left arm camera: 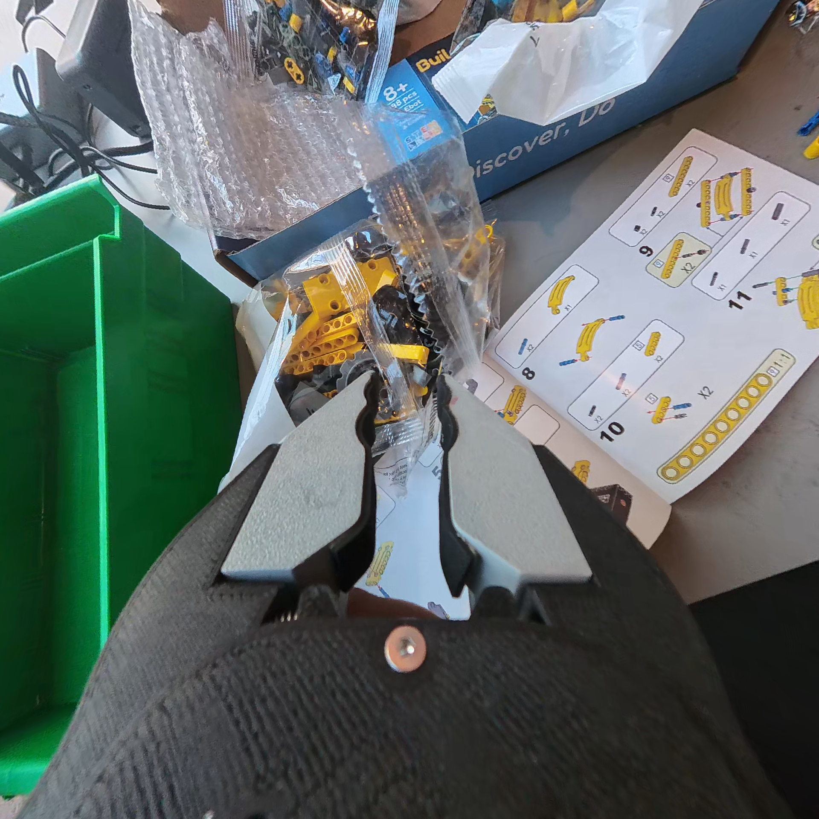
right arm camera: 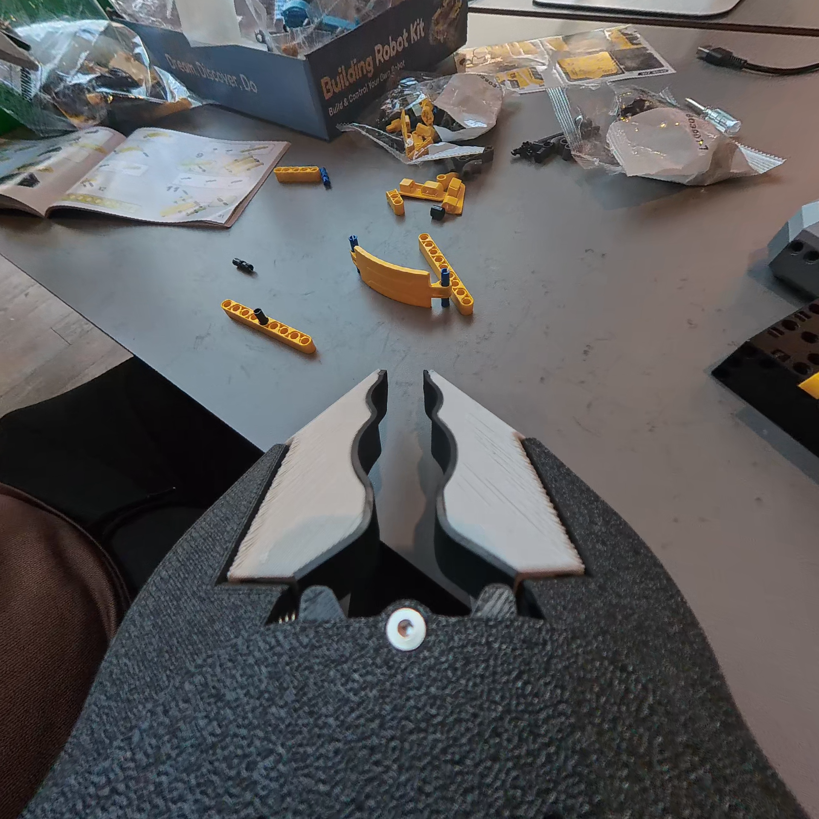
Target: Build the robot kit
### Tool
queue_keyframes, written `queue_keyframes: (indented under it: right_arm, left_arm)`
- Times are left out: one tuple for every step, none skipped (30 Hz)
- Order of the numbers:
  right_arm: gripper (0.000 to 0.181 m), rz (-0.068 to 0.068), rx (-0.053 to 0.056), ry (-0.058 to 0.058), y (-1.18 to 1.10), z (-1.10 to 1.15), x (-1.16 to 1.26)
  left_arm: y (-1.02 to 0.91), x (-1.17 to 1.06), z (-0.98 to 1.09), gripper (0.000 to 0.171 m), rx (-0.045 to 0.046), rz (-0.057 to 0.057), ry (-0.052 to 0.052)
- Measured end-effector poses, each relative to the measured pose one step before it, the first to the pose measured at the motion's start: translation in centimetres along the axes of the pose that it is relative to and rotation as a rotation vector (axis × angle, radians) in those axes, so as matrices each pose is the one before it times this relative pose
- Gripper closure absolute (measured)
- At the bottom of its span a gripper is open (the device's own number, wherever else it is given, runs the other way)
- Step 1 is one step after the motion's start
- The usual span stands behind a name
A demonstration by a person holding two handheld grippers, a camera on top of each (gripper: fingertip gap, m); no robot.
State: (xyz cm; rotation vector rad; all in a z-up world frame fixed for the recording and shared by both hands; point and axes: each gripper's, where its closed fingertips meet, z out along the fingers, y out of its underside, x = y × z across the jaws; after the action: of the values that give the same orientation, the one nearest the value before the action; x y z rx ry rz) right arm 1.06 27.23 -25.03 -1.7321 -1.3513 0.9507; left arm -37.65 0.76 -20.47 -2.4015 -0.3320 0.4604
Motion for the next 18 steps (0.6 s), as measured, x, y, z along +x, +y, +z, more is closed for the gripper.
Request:
queue_keyframes:
  right_arm:
    - [0.166, -0.0005, 0.0009, 0.0007, -0.018, -0.029, 0.016]
    - [0.166, -0.0004, 0.0012, 0.0007, -0.022, -0.027, 0.015]
    - [0.166, -0.0001, 0.0011, 0.0005, -0.025, -0.019, 0.009]
    - [0.166, 0.0001, 0.0009, 0.0001, -0.01, -0.024, 0.015]
    - [0.166, 0.0003, 0.0003, 0.0, 0.003, -0.015, 0.012]
    - [0.166, 0.0, 0.0001, 0.0002, 0.001, -0.007, 0.015]
    - [0.166, -0.0004, 0.0005, 0.0003, -0.012, -0.01, 0.008]
    - [0.166, -0.0005, 0.0006, 0.0002, -0.011, -0.01, -0.003]
    - [0.166, -0.0003, 0.0002, -0.0001, 0.002, -0.008, 0.002]
    - [0.166, -0.0002, -0.0001, -0.0002, 0.012, 0.003, -0.01]
    - [0.166, 0.0, -0.0004, -0.0001, 0.009, 0.011, 0.008]
    - [0.166, 0.0003, -0.0006, -0.0003, 0.002, 0.006, 0.001]
    - [0.166, 0.0002, -0.0005, -0.0003, 0.007, 0.019, -0.008]
    - [0.166, -0.0003, -0.0005, 0.0002, 0.012, 0.01, 0.004]
    - [0.166, -0.0008, -0.0005, 0.0004, 0.0, 0.013, -0.002]
    - [0.166, -0.0006, -0.0002, 0.0003, 0.001, 0.006, -0.003]
    - [0.166, -0.0002, 0.0, 0.0001, 0.002, -0.001, -0.007]
    - [0.166, 0.0, -0.0002, 0.0, 0.011, 0.003, 0.002]
  left_arm:
    - [-0.006, 0.021, -0.014, 0.149, -0.00087, 0.0011, -0.0002]
    - [-0.022, 0.032, -0.022, 0.149, 0.00043, 0.001, 0.0003]
    - [-0.035, 0.014, -0.028, 0.149, 0.00141, 0.0009, -0.0006]
    - [-0.039, -0.001, -0.019, 0.149, 0.00153, -0.0003, -0.001]
    - [-0.022, 0.029, -0.001, 0.149, 0.00062, -0.0006, 0.001]
    - [0.005, 0.013, 0.008, 0.149, 0.00014, 0.0001, 0.0008]
    - [0.02, -0.002, 0.009, 0.149, -0.00094, 0.0008, -0.001]
    - [0.02, -0.008, 0.0, 0.149, -0.00099, 0.0007, -0.0004]
    - [0.01, 0.01, -0.023, 0.148, 0.0, -0.0002, 0.0007]
    - [-0.018, -0.006, -0.01, 0.148, 0.0008, -0.0009, 0.0004]
    - [-0.005, -0.006, -0.01, 0.148, 0.00043, -0.0004, -0.0002]
    - [0.007, 0.003, -0.006, 0.148, 0.00001, 0.0004, 0.0007]
    - [0.002, 0.004, -0.003, 0.148, 0.00037, 0.0005, 0.0008]
    - [-0.009, -0.004, -0.02, 0.147, 0.00077, -0.0003, 0.0004]
    - [-0.015, -0.01, -0.023, 0.146, 0.00109, -0.0011, 0.0013]
    - [-0.02, 0.013, -0.039, 0.146, 0.00172, -0.0009, 0.0022]
    - [-0.009, 0.007, -0.038, 0.146, 0.00146, -0.0001, 0.0013]
    - [-0.016, -0.014, -0.043, 0.146, 0.00093, -0.0001, -0.0003]
